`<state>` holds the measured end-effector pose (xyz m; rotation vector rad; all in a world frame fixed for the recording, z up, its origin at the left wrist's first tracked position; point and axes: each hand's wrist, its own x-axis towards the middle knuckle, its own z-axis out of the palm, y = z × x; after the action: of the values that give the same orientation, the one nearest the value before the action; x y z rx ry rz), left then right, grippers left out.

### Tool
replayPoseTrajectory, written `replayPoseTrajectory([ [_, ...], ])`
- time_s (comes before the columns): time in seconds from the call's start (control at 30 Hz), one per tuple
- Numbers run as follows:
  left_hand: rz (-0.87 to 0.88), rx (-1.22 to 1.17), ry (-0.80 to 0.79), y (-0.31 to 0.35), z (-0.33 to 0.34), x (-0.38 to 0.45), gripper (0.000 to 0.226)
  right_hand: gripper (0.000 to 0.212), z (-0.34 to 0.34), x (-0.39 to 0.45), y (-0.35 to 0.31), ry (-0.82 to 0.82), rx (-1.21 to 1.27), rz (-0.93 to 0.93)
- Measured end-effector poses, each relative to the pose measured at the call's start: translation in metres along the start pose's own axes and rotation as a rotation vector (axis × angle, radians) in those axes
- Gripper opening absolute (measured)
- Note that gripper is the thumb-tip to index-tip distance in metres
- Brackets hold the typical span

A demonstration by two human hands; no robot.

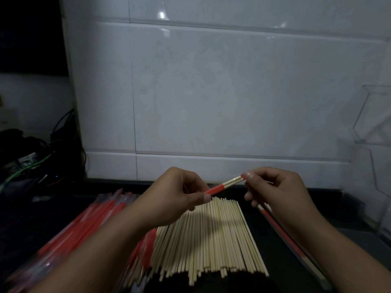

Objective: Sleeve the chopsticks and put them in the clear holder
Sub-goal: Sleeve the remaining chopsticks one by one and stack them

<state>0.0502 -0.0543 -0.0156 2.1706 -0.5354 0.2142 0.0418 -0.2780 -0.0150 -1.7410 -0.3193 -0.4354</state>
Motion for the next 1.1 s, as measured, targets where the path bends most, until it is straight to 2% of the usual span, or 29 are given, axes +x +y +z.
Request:
replayPoseTrajectory([
  [0.13,0.002,-0.002,-0.016,0.000,0.000,0.000,0.002,0.009,0.001,0.000,0.001,-0.009,-0.006,0.028],
  [0.33,0.003,0.010,-0.008,0.000,0.000,-0.001,0.002,0.016,-0.004,0.003,0.001,-0.033,0.097,0.182],
  [0.53,0.019,0.001,-0.014,-0.002,-0.003,0.000,0.002,0.011,-0.011,0.004,-0.003,-0.247,0.120,0.274],
  [0.7,0.019,-0.008,-0.019,-0.001,-0.003,-0.001,0.002,0.011,-0.009,0.006,0.004,-0.286,0.170,0.252],
  [0.83,0.007,0.011,-0.019,-0.002,-0.001,-0.001,0.003,0.012,-0.001,0.001,0.011,-0.199,-0.005,0.157],
  [1.0,-0.008,0.009,0.006,-0.003,-0.002,0.000,0.002,0.013,0.006,0.002,0.014,0.022,-0.020,0.054],
  [1.1,-0.016,0.008,0.000,-0.003,-0.002,0.000,0.003,0.016,0.002,0.006,0.016,0.092,-0.048,0.037],
])
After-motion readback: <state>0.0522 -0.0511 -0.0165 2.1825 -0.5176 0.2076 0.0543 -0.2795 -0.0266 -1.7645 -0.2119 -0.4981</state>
